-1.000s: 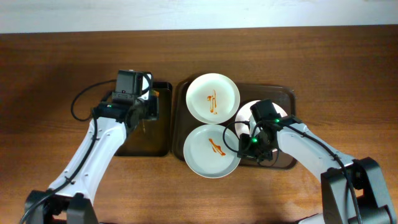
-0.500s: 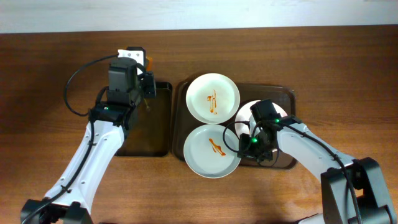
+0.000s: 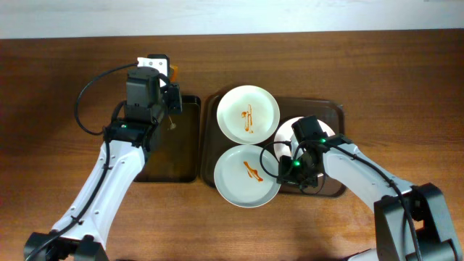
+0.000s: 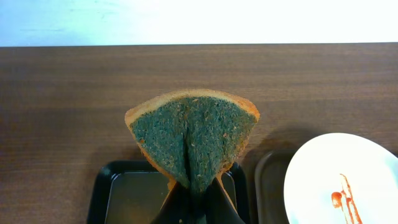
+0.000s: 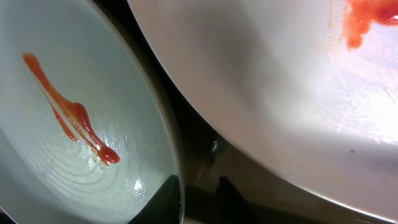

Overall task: Clean dirty plates on tray and stack at the side
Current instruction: 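Lift the sponge with the left gripper out of the black tray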

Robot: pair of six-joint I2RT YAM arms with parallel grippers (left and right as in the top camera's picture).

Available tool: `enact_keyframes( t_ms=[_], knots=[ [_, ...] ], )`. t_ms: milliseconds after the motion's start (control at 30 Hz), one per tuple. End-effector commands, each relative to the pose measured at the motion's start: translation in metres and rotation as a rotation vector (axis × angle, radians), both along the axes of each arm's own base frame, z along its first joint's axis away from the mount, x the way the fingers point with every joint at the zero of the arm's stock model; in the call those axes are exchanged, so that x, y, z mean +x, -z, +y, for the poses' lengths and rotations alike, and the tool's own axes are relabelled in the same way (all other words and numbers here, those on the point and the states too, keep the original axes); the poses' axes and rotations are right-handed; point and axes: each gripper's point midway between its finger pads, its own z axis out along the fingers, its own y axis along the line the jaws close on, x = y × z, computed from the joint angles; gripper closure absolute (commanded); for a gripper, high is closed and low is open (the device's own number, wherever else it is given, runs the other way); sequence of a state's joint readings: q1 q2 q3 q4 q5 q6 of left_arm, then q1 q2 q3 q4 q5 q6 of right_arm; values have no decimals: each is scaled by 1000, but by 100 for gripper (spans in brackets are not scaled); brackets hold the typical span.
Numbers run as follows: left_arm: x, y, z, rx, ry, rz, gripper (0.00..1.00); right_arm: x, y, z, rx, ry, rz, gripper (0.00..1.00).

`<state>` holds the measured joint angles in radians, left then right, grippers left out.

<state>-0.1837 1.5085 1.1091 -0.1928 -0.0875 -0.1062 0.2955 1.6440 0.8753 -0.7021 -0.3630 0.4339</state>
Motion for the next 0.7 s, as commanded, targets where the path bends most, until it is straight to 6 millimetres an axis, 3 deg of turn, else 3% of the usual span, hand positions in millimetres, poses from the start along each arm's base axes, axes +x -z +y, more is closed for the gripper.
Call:
enact_keyframes(
  t_ms=[0,67,233,333,667],
  knots=[
    [0,-17,4,-3,-18,-32,100,2,0,2,-8,-6,-3,78],
    [-13,1,6,2,-27,57,100,2,0,2,-8,-6,-3,78],
    [-65,77,13,-14,-100,424,100,2,0,2,-8,-6,-3,78],
    [-83,109,5,-37,-61,565,100,1,0,2,-8,-7,-2,78],
    [-96,119,6,-28,-62,632,100,1,0,1,-9,-7,1,79]
  ],
)
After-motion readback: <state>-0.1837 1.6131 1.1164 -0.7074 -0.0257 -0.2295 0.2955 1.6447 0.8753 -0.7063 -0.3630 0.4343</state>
